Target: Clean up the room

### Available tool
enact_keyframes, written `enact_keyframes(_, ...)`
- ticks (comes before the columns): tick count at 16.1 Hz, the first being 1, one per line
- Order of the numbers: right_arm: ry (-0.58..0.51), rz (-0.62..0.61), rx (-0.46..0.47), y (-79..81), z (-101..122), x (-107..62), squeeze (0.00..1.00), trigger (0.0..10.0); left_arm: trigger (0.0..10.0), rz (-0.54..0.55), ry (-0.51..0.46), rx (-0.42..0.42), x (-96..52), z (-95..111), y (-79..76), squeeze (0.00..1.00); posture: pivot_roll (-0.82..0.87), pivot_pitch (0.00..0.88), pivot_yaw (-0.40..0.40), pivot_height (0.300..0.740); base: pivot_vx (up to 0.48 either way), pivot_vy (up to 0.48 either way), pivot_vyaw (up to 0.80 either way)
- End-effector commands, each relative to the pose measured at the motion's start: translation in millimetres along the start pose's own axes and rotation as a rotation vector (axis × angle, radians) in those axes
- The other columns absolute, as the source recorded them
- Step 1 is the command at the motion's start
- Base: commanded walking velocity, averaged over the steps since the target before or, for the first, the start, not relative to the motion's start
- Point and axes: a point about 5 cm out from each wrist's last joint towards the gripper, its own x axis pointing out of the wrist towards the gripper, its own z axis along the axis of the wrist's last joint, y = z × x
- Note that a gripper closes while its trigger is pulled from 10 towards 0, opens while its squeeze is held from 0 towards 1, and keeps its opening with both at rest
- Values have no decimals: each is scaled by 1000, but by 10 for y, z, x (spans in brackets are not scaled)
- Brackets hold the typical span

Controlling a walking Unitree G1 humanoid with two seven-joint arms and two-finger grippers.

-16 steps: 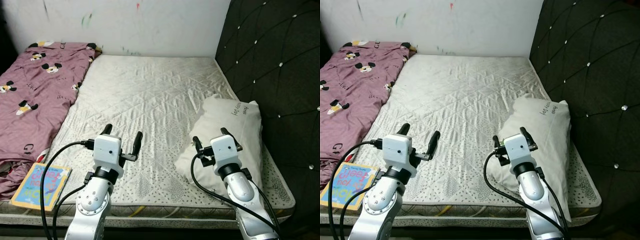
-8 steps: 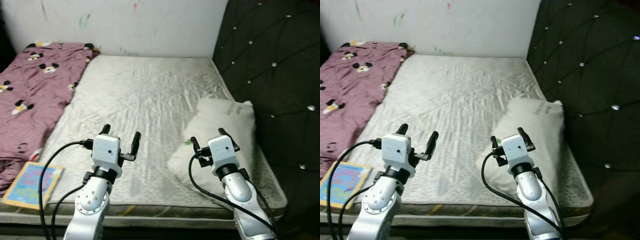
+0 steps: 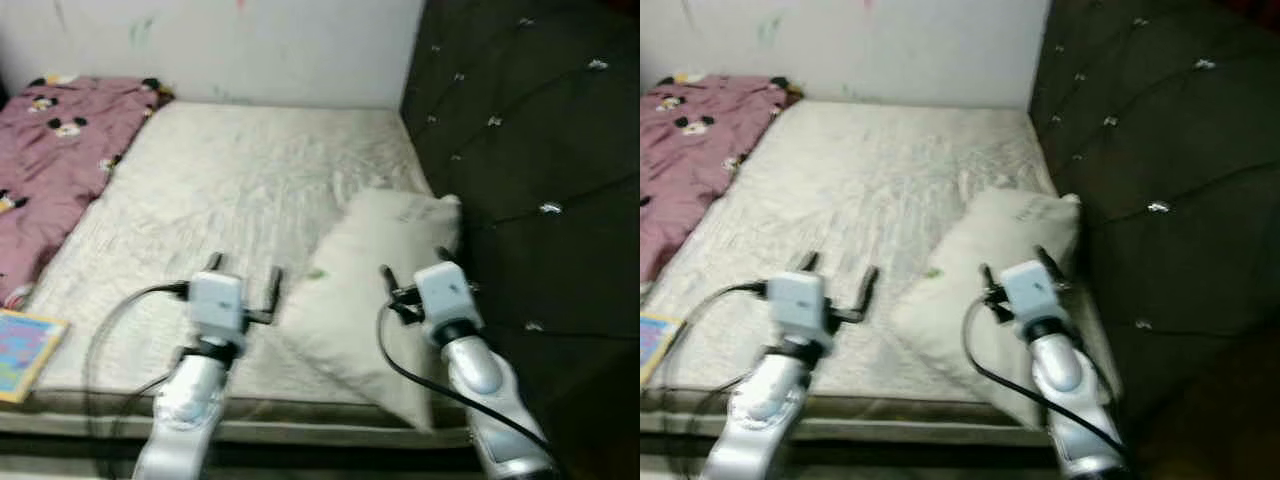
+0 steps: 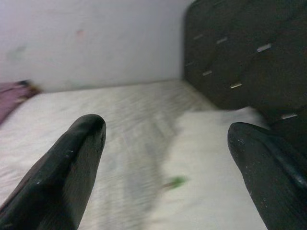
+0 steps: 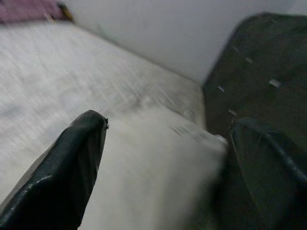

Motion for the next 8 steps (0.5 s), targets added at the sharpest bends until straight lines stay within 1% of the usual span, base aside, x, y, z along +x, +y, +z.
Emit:
enact_keyframes(1,-28,0,13,26,69,32,0,10000,10000,7,-14,23,0,39,66,0,26,31,-4,740,0,0,0)
enact_keyframes(4,-31,-3,16,28,74,36,0,10000,10000,9,-17,21,10,46,70,0,24,32,-4,740,0,0,0)
enact_keyframes(8,-31,1,17,25,71,43,0,10000,10000,-5,-12,13,4,34,38,0,28,31,-6,740,0,0,0)
